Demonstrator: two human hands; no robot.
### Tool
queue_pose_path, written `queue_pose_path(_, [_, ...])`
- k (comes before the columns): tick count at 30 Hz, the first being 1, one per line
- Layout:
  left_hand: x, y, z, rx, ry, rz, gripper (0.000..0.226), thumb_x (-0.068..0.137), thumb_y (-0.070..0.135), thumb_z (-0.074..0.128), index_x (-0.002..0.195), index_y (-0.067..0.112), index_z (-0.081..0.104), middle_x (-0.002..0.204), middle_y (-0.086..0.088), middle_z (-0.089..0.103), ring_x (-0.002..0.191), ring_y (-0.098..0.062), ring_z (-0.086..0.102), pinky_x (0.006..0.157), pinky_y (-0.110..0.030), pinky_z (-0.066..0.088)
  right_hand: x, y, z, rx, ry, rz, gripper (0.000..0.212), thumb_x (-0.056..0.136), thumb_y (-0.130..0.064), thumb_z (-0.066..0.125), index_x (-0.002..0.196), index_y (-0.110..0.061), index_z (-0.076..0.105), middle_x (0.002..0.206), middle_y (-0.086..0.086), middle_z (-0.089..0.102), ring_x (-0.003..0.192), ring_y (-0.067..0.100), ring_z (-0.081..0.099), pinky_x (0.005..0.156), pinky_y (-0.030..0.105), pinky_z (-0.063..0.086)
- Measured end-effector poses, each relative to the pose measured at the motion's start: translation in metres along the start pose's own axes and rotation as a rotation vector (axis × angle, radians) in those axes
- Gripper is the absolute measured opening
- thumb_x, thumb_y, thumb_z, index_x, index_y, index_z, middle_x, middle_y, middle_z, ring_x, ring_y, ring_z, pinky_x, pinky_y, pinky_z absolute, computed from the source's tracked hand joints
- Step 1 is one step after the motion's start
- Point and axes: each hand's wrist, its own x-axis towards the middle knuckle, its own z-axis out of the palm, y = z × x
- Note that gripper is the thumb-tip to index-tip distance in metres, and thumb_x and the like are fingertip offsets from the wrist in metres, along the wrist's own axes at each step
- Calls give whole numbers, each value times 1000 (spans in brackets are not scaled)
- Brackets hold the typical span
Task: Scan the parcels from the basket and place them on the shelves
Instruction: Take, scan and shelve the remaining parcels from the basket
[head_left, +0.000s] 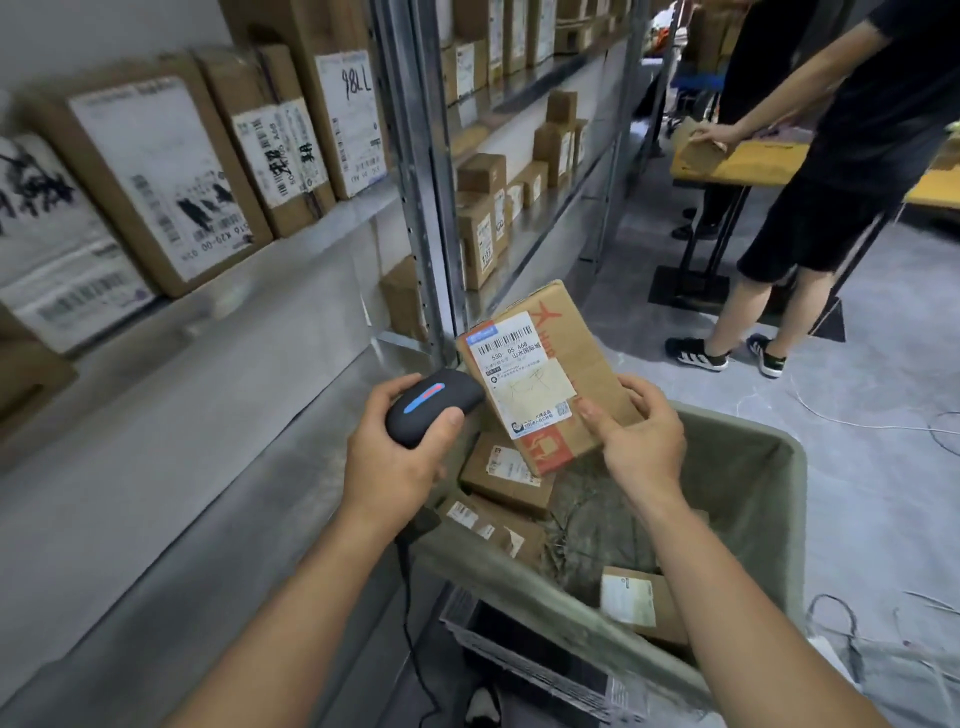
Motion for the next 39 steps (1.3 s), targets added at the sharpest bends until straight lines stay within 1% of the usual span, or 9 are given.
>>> queue_pose_path(2, [-12, 9, 2, -56, 65, -22, 55, 67, 57, 78, 115, 37, 60, 92, -16, 72, 50, -28, 62, 50, -36, 51, -4, -5, 5, 11, 1, -17, 48, 74, -41, 90, 115, -42, 65, 121, -7, 64, 111, 11, 62, 99, 44, 55])
queue_pose_path(4, [-21, 16, 2, -91, 112, -31, 54, 69, 55, 78, 115, 34, 59, 84, -14, 71, 46, -30, 59, 51, -39, 50, -8, -9, 11, 25, 4, -27, 49, 73, -44, 89, 114, -47, 62, 122, -6, 64, 110, 11, 62, 99, 44, 55])
queue_pose_path(7, [-34, 27, -4, -111, 152, -30, 56, 73, 51, 78, 119, 29, 56, 75, -11, 70, 47, -30, 58, 51, -40, 49, -19, -16, 19, 56, -20, -42, 50, 74, -44, 89, 118, -43, 64, 122, -5, 63, 110, 10, 62, 98, 43, 55])
queue_pose_path(10, [-49, 36, -14, -104, 178, -8, 52, 78, 45, 77, 122, 29, 56, 77, -12, 71, 48, -30, 58, 50, -40, 50, -31, -24, 25, 84, -45, -62, 50, 77, -40, 88, 121, -39, 64, 123, -5, 62, 111, 10, 60, 98, 41, 55])
queue_pose_path(16, [-72, 47, -35, -96, 222, 48, 57, 69, 57, 79, 118, 38, 58, 101, -21, 69, 62, -27, 63, 50, -29, 51, -57, -38, 42, 141, -81, -88, 51, 77, -40, 87, 121, -43, 62, 124, -8, 60, 109, 1, 57, 96, 42, 57])
queue_pose_path(20, [-86, 52, -52, -77, 271, 87, 48, 70, 58, 79, 113, 49, 58, 100, -16, 72, 67, -29, 64, 57, -39, 53, -78, -46, 51, 168, -83, -106, 50, 76, -38, 89, 121, -40, 65, 123, -5, 60, 104, -5, 58, 97, 38, 55])
queue_pose_path(25, [-111, 61, -76, -165, 326, 70, 59, 70, 55, 79, 121, 35, 57, 102, -23, 68, 63, -27, 62, 48, -29, 50, -107, -49, 62, 145, -98, -100, 53, 75, -50, 86, 122, -47, 62, 123, -11, 61, 110, 8, 61, 96, 49, 55])
queue_pose_path(33, [-155, 60, -104, -185, 374, 46, 58, 74, 51, 77, 122, 28, 56, 85, -15, 70, 48, -26, 57, 48, -34, 47, -153, -57, 68, 136, -110, -108, 52, 73, -56, 84, 118, -57, 57, 123, -12, 63, 107, 9, 64, 90, 47, 59])
queue_pose_path(39, [-186, 61, -121, -170, 396, 42, 56, 72, 54, 77, 120, 33, 56, 91, -14, 72, 49, -26, 60, 49, -35, 51, -177, -59, 66, 214, -132, -127, 56, 74, -42, 89, 123, -43, 63, 124, -2, 64, 109, 11, 65, 95, 43, 58])
